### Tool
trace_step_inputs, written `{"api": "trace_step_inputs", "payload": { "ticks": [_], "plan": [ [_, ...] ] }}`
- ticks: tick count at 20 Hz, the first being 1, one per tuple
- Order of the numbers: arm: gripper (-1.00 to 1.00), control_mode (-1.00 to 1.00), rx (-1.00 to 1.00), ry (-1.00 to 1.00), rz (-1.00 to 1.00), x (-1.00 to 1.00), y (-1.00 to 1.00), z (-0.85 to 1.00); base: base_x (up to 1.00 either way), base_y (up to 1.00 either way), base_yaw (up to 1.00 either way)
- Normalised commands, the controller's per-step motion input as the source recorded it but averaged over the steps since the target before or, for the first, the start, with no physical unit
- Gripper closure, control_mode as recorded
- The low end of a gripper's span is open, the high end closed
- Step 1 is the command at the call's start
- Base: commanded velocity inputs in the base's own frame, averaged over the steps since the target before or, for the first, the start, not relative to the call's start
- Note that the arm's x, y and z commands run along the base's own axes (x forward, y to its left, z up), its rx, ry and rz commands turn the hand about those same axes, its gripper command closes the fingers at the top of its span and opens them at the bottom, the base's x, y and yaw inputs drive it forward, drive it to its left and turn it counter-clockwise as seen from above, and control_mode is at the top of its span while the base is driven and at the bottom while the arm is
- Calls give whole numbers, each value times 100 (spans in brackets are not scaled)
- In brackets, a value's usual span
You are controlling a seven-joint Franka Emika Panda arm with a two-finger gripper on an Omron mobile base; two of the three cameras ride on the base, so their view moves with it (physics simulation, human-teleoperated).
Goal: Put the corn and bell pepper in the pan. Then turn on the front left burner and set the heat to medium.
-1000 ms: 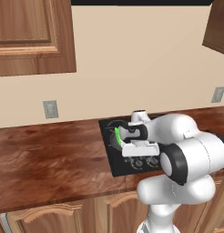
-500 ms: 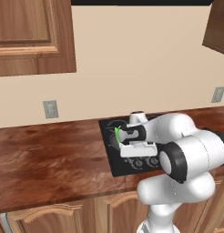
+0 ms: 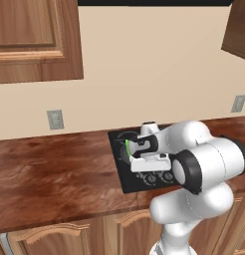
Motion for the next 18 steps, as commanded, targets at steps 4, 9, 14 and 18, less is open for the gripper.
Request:
{"api": "trace_step_inputs", "payload": {
  "ticks": [4,9,14,18],
  "plan": [
    [-100,-100,0,0,0,-6,0,-16,0,0,0],
    [-100,-100,0,0,0,-4,0,-20,0,0,0],
    [-100,-100,0,0,0,-23,0,-14,0,0,0],
    [-100,-100,0,0,0,-27,0,-4,0,0,0]
  ]
}}
